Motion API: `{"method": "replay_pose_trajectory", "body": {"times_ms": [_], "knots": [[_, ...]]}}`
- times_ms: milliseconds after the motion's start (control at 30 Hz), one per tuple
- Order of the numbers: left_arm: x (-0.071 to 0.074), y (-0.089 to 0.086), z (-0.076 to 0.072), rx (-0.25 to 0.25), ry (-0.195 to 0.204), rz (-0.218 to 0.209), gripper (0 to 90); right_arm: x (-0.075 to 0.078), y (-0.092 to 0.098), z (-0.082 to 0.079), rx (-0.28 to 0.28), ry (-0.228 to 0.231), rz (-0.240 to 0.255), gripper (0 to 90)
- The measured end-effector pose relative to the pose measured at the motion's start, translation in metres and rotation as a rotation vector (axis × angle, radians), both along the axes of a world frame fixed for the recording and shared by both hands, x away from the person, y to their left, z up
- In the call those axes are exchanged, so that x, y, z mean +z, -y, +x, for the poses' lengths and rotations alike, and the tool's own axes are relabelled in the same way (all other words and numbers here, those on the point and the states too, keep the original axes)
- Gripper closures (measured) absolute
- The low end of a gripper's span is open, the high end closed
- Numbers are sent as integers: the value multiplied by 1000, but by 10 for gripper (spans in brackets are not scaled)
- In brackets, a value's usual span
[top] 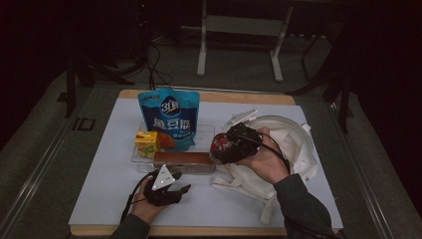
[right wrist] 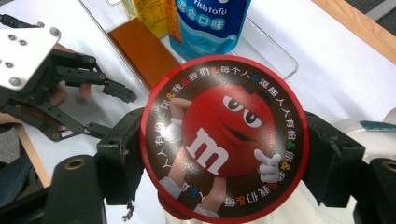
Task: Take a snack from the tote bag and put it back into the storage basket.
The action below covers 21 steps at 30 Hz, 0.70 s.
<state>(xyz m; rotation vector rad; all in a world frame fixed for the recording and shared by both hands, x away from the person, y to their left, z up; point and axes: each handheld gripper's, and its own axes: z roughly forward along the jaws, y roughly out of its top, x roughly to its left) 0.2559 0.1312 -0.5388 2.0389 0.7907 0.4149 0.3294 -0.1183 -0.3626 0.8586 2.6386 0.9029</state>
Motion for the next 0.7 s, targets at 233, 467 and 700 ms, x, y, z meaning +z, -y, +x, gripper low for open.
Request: {"method": "replay_pose_trajectory", "body": {"times_ms": [233,467,700], "knots": [[0,0,0,-1,1,1,455,-1,-9,5,-1,-9,0,255],[0,0,0,-1,0,0,455,-2,-14,10,-7,-17,4,255],[0,0,0,-2,0,0,455,0,-18,17,-20,-21,13,255]]}}
